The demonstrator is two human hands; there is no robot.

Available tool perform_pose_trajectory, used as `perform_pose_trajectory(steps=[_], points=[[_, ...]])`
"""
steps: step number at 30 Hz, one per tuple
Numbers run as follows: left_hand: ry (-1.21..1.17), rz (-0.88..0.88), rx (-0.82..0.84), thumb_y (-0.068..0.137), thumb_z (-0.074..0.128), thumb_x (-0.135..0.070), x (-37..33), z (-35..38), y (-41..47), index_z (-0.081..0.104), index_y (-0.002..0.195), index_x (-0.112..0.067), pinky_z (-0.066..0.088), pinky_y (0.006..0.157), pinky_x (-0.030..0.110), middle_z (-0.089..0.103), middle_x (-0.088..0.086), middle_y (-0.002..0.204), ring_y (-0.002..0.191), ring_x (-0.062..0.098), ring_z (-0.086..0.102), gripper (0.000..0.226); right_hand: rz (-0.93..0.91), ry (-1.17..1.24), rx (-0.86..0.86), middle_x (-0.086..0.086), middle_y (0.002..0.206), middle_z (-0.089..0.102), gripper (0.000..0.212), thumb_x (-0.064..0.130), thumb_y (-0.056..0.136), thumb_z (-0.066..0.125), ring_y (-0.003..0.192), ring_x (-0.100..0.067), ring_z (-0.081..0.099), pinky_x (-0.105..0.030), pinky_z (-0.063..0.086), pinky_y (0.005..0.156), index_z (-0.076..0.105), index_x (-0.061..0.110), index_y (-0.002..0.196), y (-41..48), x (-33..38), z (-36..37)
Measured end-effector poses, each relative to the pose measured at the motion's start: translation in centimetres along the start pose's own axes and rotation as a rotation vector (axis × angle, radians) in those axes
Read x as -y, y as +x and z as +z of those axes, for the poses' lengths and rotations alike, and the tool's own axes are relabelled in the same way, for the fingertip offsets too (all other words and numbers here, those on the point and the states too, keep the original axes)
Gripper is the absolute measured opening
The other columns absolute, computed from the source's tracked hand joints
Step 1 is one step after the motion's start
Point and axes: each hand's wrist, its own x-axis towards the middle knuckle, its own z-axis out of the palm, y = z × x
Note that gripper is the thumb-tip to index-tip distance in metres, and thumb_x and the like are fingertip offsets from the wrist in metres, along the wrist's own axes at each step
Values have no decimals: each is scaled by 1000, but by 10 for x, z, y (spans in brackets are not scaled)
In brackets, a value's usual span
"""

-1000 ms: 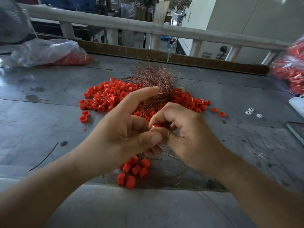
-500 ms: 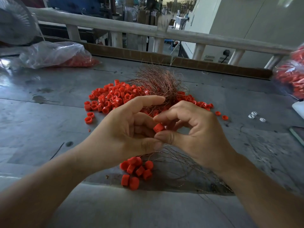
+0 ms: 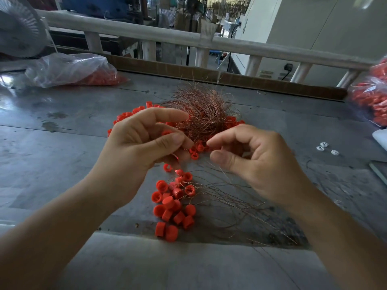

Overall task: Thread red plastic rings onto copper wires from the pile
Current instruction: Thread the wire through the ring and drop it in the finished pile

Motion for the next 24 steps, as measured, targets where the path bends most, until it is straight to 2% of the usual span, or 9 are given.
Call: perform_pose_trajectory(steps=[4, 8, 13, 16, 18, 20, 22, 24], points=[[117, -9, -17, 65, 70, -6, -1, 1, -1, 67, 85, -14, 45, 42, 19, 71, 6, 71, 53, 14, 62, 22, 21, -66, 0, 9, 67, 61, 12, 17, 77, 70, 58, 0, 54, -8, 40, 53, 66, 27, 73, 0, 0, -10], [223, -71, -53, 74, 58, 11, 2, -1, 1, 67, 82, -13, 41, 38, 18, 72, 5, 74, 49, 14, 59, 27, 122, -194, 116, 14, 63, 61, 17, 20, 76, 71, 63, -1, 56, -9, 43, 55, 63, 30, 66, 0, -5, -5], [280, -105, -258, 81, 59, 1, 8, -11, 9, 67, 76, -14, 26, 32, 11, 70, 3, 63, 31, 8, 43, 18, 178, -310, 263, 13, 63, 59, 24, 25, 79, 70, 61, 9, 52, -6, 39, 55, 56, 35, 61, 0, -10, 1], [405, -87, -358, 81, 58, 6, 15, -23, 17, 65, 73, -17, 29, 32, 10, 68, -1, 59, 32, 5, 46, 25, 192, -362, 323, 14, 62, 57, 22, 28, 79, 69, 62, 11, 51, -4, 38, 55, 56, 34, 62, 0, -12, 2], [573, -67, -397, 81, 60, 4, 21, -31, 21, 65, 74, -23, 33, 36, 9, 68, -1, 61, 38, 4, 53, 28, 201, -346, 322, 14, 62, 58, 16, 33, 79, 67, 63, 11, 52, -5, 39, 57, 58, 33, 65, 0, -13, 2], [760, -46, -420, 81, 63, -1, 25, -38, 24, 65, 75, -27, 39, 46, 12, 65, -7, 67, 50, 3, 58, 26, 216, -296, 294, 14, 64, 60, 13, 41, 77, 64, 65, 9, 54, -7, 41, 58, 62, 31, 69, 1, -13, -1], [957, -50, -385, 80, 66, -5, 27, -42, 23, 69, 83, -23, 41, 64, 21, 62, -11, 73, 66, 10, 59, 18, 220, -260, 226, 14, 64, 62, 16, 46, 75, 63, 65, 9, 55, -6, 42, 58, 64, 30, 72, 2, -14, -4], [1132, -34, -302, 78, 68, -7, 32, -42, 23, 71, 94, -17, 38, 73, 25, 58, -6, 80, 77, 17, 56, 19, 216, -245, 126, 14, 63, 61, 17, 46, 73, 63, 63, 8, 55, -7, 42, 57, 64, 29, 71, 3, -15, -7]])
